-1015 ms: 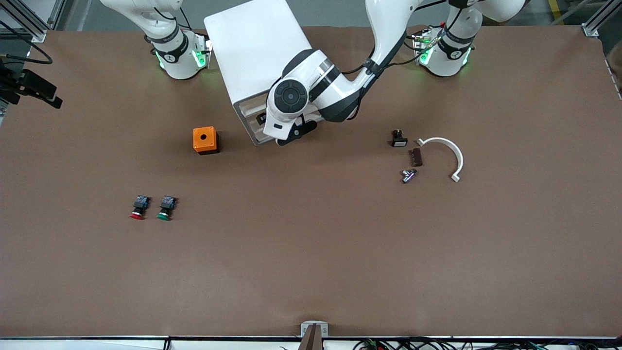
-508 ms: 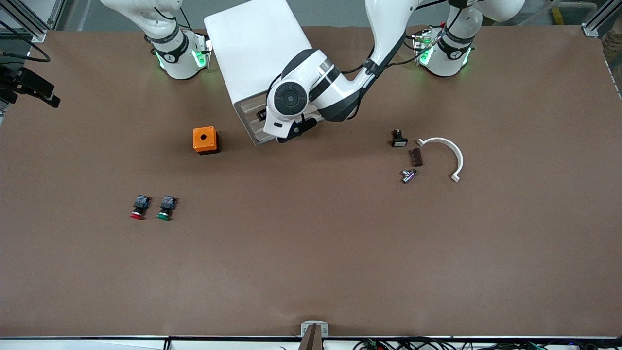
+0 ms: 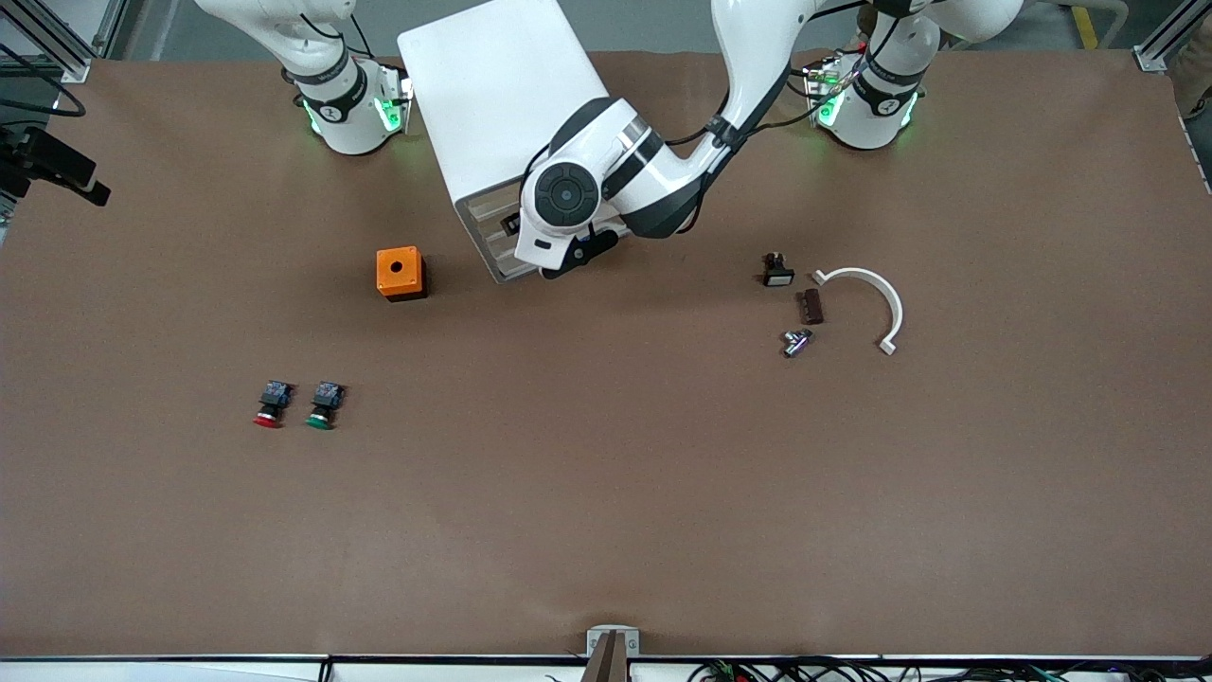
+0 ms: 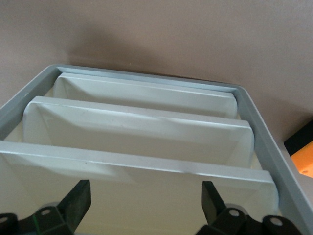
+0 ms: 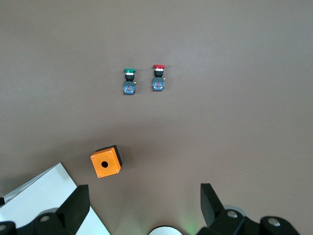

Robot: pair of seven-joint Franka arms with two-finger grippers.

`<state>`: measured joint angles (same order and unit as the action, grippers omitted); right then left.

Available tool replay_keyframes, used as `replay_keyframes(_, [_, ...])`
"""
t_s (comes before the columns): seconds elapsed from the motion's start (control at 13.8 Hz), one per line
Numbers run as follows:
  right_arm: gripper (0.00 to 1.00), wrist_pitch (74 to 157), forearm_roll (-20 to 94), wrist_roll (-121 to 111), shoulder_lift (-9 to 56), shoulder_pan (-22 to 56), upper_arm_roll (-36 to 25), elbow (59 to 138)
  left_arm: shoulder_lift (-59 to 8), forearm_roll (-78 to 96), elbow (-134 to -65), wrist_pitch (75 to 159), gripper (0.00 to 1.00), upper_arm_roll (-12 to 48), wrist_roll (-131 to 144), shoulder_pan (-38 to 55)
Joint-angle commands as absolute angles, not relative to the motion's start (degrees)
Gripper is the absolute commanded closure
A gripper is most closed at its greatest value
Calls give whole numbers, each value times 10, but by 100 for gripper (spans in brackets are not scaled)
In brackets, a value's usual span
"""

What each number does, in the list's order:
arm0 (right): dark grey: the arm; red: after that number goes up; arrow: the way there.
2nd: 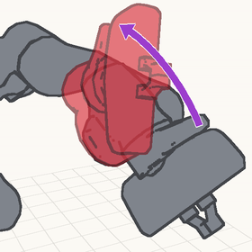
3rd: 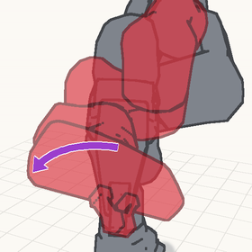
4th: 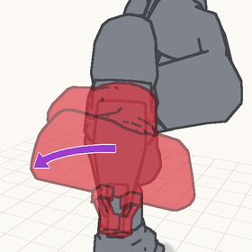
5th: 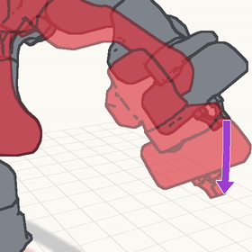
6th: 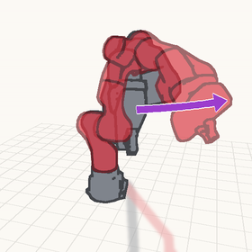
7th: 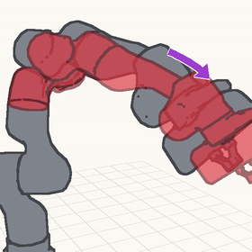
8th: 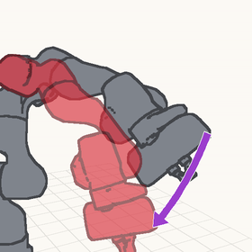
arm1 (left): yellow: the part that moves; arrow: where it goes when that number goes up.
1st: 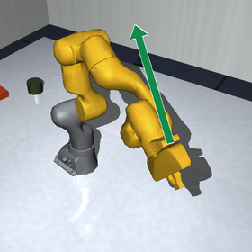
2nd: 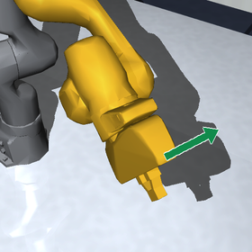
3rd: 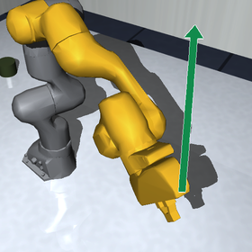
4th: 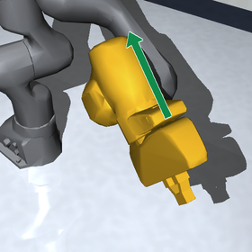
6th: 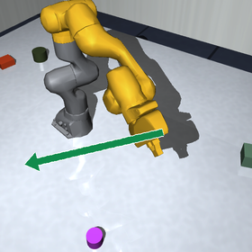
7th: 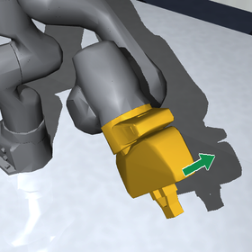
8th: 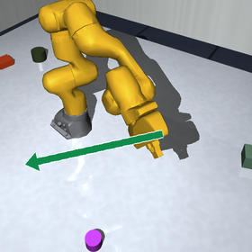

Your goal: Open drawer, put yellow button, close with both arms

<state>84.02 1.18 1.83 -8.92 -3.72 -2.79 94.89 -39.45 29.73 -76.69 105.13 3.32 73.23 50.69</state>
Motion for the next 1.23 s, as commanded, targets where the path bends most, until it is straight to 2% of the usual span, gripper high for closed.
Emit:
replay_keyframes(0.0, [0, 831, 20, 18, -101, -35, -30, 947, -394, 305, -755, 1051, 0, 5, 729, 501])
replay_keyframes(0.58, [0, 833, 19, -28, -105, -36, -31, 944, -362, 304, -734, 1074, 0, -140, 622, 493])
replay_keyframes(0.8, [0, 842, 20, -28, -105, -34, -27, 940, -329, 302, -737, 1070, 0, -146, 560, 426])
replay_keyframes(0.94, [0, 854, 20, -28, -105, -34, -26, 934, -312, 288, -737, 1032, 0, -146, 514, 373])
replay_keyframes(1.16, [0, 860, 20, -28, -105, -34, -25, 934, -271, 224, -739, 912, 0, -146, 360, 313])
